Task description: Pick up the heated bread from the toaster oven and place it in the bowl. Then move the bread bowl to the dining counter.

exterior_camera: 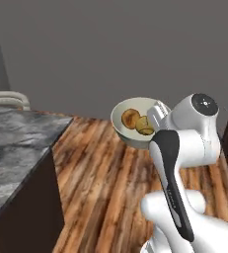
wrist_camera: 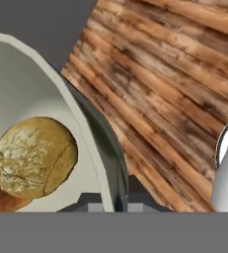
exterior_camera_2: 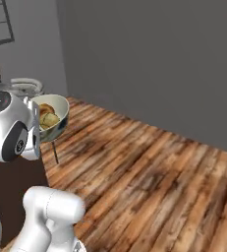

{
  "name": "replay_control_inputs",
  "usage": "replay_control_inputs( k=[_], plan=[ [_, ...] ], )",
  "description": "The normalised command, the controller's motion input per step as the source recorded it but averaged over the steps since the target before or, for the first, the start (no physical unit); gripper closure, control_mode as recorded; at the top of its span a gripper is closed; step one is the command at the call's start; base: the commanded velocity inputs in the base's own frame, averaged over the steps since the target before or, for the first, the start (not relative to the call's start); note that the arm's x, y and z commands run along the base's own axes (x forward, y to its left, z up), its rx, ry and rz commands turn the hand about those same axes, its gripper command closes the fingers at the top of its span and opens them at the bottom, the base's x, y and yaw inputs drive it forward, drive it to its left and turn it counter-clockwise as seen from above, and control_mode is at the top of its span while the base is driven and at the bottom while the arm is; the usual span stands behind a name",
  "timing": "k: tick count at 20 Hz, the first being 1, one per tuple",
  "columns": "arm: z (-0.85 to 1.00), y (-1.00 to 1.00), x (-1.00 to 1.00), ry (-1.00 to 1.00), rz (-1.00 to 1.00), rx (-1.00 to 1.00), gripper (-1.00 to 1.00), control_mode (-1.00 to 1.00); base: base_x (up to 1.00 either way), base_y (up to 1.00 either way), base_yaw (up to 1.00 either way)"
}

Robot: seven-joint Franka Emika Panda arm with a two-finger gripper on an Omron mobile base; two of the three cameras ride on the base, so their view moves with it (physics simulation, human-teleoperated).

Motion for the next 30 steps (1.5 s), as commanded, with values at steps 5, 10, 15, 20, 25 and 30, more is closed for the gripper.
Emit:
replay_control_inputs(
  k=[5,10,15,20,25,30],
  plan=[
    [0.0,0.0,0.0,0.0,0.0,0.0,1.0,1.0,0.0,0.0,1.0],
    [0.0,0.0,0.0,0.0,0.0,0.0,1.0,1.0,0.53,-0.22,0.87],
    [0.0,0.0,0.0,0.0,0.0,0.0,1.0,1.0,0.99,-0.79,0.54],
    [0.0,0.0,0.0,0.0,0.0,0.0,1.0,1.0,1.0,-0.87,0.4],
    [0.0,0.0,0.0,0.0,0.0,0.0,1.0,1.0,0.99,-0.11,0.14],
    [-0.03,0.0,0.15,0.03,0.0,0.0,1.0,-1.0,0.71,-0.02,0.05]
  ],
)
